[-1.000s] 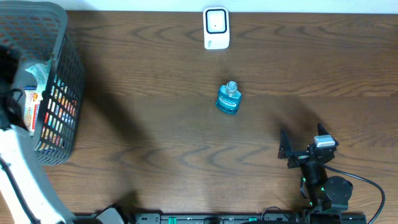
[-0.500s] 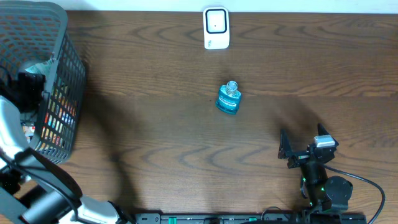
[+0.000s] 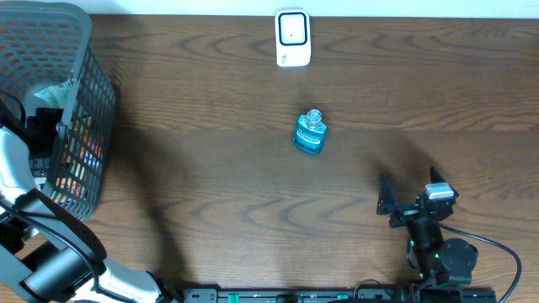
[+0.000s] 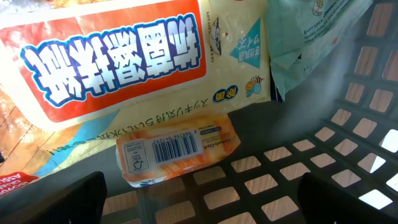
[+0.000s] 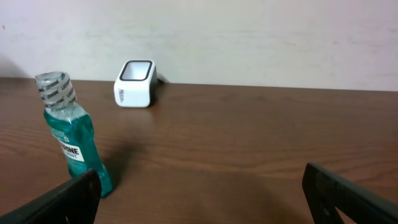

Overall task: Scan the item barcode
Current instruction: 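Reach the left gripper into the basket and grasp the orange snack box, then carry the orange box toward the scanner and place it on the table, then reach the left gripper into the basket and grasp the yellow snack bag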

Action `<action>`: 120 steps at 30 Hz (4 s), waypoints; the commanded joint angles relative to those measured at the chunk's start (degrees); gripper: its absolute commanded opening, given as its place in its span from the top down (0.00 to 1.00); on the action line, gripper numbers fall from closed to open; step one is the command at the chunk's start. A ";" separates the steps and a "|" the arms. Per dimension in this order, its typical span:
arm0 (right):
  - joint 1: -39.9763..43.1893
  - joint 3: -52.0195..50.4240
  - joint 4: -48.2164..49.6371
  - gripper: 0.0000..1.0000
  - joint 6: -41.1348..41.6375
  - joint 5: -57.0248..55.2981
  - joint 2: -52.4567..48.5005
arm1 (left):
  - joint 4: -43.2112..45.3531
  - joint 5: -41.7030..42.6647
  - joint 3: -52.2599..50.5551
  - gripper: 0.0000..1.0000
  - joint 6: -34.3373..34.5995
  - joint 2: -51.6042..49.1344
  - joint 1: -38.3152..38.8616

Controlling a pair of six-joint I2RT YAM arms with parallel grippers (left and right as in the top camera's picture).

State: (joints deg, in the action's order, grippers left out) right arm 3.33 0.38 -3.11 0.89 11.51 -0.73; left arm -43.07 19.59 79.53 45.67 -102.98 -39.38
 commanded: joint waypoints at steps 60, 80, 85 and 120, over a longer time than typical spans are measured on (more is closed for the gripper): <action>0.00 -0.07 -0.20 0.01 0.76 -0.48 0.13 | -0.66 -18.60 -14.14 0.93 12.52 21.33 63.01; 0.00 -0.07 -0.20 0.01 0.76 -0.48 0.13 | 12.31 -8.26 -15.13 0.02 27.04 9.20 67.34; 0.00 -0.07 -0.17 0.01 0.76 -0.48 0.13 | 12.31 -11.39 -13.68 0.01 16.41 18.73 65.68; 0.00 -0.07 -0.20 0.01 0.76 -0.48 0.13 | 9.94 -19.52 0.44 0.02 7.19 16.31 0.13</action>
State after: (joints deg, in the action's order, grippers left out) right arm 3.33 0.38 -3.11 0.89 11.46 -0.73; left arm -33.34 -8.16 79.44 54.26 -83.66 -37.74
